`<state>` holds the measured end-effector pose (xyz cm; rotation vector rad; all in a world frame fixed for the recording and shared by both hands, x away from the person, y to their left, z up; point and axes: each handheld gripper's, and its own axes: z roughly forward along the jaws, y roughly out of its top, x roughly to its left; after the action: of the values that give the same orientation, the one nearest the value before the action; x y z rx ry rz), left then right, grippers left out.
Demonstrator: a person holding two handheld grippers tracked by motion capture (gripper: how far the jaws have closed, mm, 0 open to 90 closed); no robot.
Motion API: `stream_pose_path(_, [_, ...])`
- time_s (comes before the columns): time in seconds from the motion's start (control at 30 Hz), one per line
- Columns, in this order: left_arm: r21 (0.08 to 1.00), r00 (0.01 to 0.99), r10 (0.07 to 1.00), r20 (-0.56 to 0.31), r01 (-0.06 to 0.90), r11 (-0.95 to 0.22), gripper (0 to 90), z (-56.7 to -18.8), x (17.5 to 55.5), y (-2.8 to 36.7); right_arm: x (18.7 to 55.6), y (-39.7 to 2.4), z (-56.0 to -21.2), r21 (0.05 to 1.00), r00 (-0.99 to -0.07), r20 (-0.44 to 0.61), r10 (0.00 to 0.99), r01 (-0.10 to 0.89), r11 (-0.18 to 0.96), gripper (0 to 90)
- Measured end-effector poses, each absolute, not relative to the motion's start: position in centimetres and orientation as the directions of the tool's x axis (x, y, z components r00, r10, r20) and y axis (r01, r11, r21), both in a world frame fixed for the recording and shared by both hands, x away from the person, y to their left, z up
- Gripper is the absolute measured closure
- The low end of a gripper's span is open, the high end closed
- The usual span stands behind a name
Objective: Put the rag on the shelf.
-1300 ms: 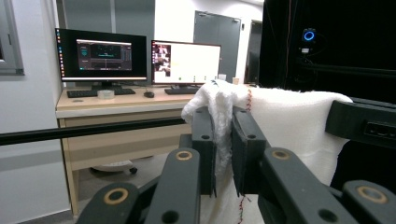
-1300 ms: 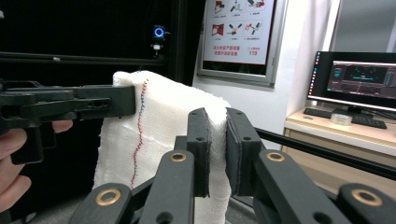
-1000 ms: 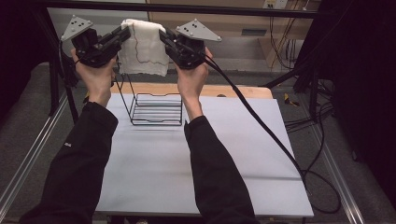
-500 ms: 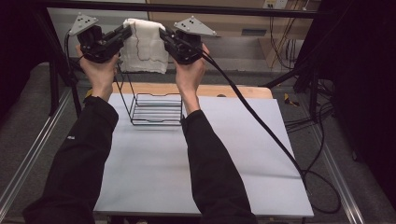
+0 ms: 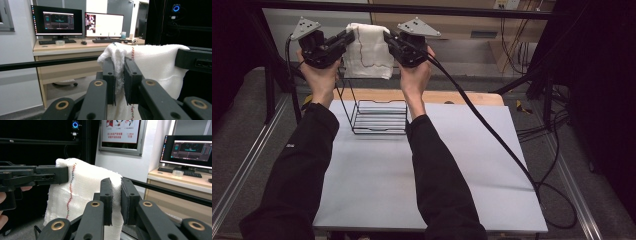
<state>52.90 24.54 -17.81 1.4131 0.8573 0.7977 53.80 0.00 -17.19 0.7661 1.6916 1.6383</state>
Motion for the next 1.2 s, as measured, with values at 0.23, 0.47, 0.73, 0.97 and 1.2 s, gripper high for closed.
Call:
stream_pose_path(0.23, [0.999,0.488,0.872,-0.029,0.047,0.007,80.8,-18.8,52.9,24.9,53.9,0.3,-17.7,0.996,-0.617,-0.081,0.783,-0.03,0.079,81.2])
stream_pose_path(0.47, [0.999,0.481,0.876,-0.019,0.054,-0.008,80.9,-19.2,52.8,25.0,53.7,0.6,-18.2,0.995,-0.623,-0.086,0.778,-0.021,0.093,81.2])
stream_pose_path(0.73, [0.999,0.475,0.88,0.002,0.045,-0.026,80.9,-19.3,52.9,25.4,53.7,0.8,-18.4,0.995,-0.634,-0.085,0.769,-0.012,0.1,81.1])
stream_pose_path(0.97, [0.999,0.465,0.885,0.017,0.034,-0.037,80.9,-18.9,53.1,25.1,54.1,0.8,-18.5,0.995,-0.634,-0.084,0.768,-0.012,0.099,81.1])
stream_pose_path(1.2, [0.999,0.5,0.866,-0.012,0.049,-0.015,80.9,-20.1,53.2,24.5,54.0,0.0,-18.4,0.994,-0.626,-0.093,0.775,-0.016,0.107,81.1])
